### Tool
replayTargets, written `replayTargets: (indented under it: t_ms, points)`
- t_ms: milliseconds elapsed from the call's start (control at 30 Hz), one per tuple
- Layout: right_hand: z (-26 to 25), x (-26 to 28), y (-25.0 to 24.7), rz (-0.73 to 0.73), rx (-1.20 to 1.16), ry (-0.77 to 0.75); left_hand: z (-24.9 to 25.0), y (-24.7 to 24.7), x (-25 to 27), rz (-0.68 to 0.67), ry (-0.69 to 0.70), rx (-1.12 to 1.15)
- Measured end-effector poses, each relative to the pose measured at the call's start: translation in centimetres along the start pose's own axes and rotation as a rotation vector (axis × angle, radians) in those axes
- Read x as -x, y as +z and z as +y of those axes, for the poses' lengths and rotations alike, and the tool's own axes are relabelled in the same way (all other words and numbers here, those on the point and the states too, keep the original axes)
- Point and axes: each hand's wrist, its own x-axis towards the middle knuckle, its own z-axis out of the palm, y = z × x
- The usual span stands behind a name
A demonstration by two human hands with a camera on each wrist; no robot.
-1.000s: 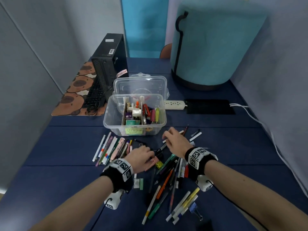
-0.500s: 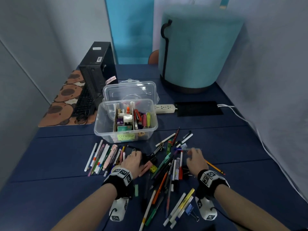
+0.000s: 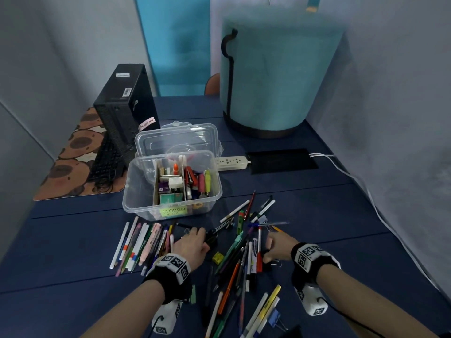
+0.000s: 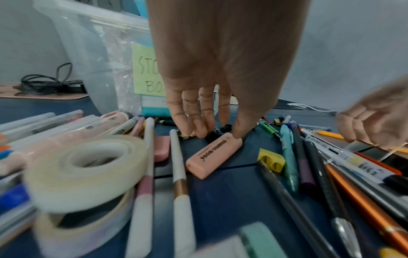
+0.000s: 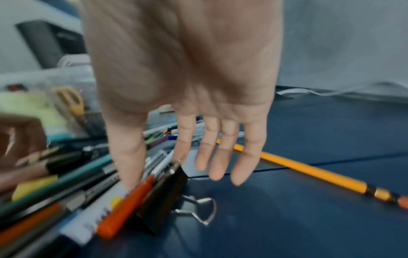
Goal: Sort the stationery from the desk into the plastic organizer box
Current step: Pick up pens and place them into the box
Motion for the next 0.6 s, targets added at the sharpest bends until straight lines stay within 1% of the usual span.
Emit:
replayTargets:
  t_ms: [67, 200, 300, 433, 533, 600]
  points:
    - [0.0, 0.2, 0.7, -0.037, 0.095, -0.005, 1.4, -0.8, -0.5, 0.017, 0.057, -0.011]
    - [0.0, -0.3, 1.5, -0.063, -0.086, 0.017, 4.5, -1.7, -2.2, 0.004, 0.16, 0.011]
    - [0.3, -0.7, 0.7, -0.062, -0.173, 0.02, 5.8, -1.8, -3.5, 0.004, 0.171, 0.046]
    - [1.4, -1.3, -1.1, 0.031, -0.322, 0.047, 6.1, -1.7, -5.3, 0.001, 0.134, 0.091]
    - [2.4, -2.0, -2.2, 0.156, -0.428, 0.023, 6.1, -1.7, -6.6, 0.036, 0.123, 0.107]
    - [2.7, -2.6, -2.8, 0.213, -0.652, 0.005, 6.2, -1.6, -7.4, 0.06, 0.124, 0.106]
